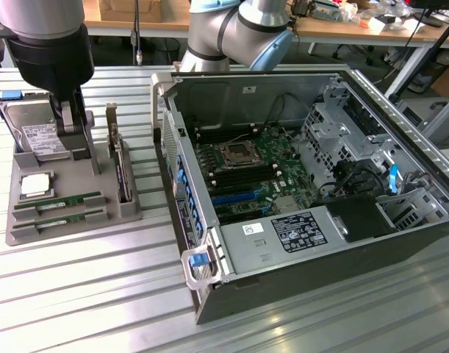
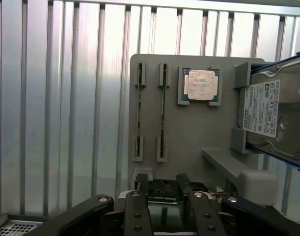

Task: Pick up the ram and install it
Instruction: 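Pick up the ram and move it above insertion slot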

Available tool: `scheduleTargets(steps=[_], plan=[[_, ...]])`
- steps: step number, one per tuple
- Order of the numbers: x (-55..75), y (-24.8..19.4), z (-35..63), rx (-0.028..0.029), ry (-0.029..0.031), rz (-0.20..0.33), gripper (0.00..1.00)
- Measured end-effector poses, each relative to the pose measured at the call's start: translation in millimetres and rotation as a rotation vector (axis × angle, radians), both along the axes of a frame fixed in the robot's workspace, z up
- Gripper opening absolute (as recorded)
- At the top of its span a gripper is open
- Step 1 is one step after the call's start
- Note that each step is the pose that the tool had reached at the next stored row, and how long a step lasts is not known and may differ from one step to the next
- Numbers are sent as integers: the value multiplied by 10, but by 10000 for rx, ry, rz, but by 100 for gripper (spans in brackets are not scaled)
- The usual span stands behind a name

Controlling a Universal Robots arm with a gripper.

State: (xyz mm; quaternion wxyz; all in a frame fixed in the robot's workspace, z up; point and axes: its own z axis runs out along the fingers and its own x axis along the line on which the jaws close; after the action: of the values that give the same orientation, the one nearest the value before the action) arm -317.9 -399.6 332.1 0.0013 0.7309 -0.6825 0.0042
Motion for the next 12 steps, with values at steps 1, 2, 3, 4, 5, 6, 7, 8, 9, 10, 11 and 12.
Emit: scheduleTargets(steps=[1, 2, 3, 4, 5, 6, 7, 8, 9, 10, 11, 12], plan=[[0, 0, -2, 0, 0, 0, 36], [0, 0, -5, 0, 0, 0, 36], [0, 0, -12, 0, 0, 0, 36], [0, 0, -15, 0, 0, 0, 36], [0, 0, -19, 0, 0, 0, 36], [0, 0, -22, 0, 0, 0, 36], [0, 0, -24, 0, 0, 0, 36], [0, 0, -26, 0, 0, 0, 36], [0, 0, -28, 0, 0, 0, 36], [0, 0, -30, 0, 0, 0, 36], [0, 0, -31, 0, 0, -1, 36], [0, 0, -33, 0, 0, 0, 36]])
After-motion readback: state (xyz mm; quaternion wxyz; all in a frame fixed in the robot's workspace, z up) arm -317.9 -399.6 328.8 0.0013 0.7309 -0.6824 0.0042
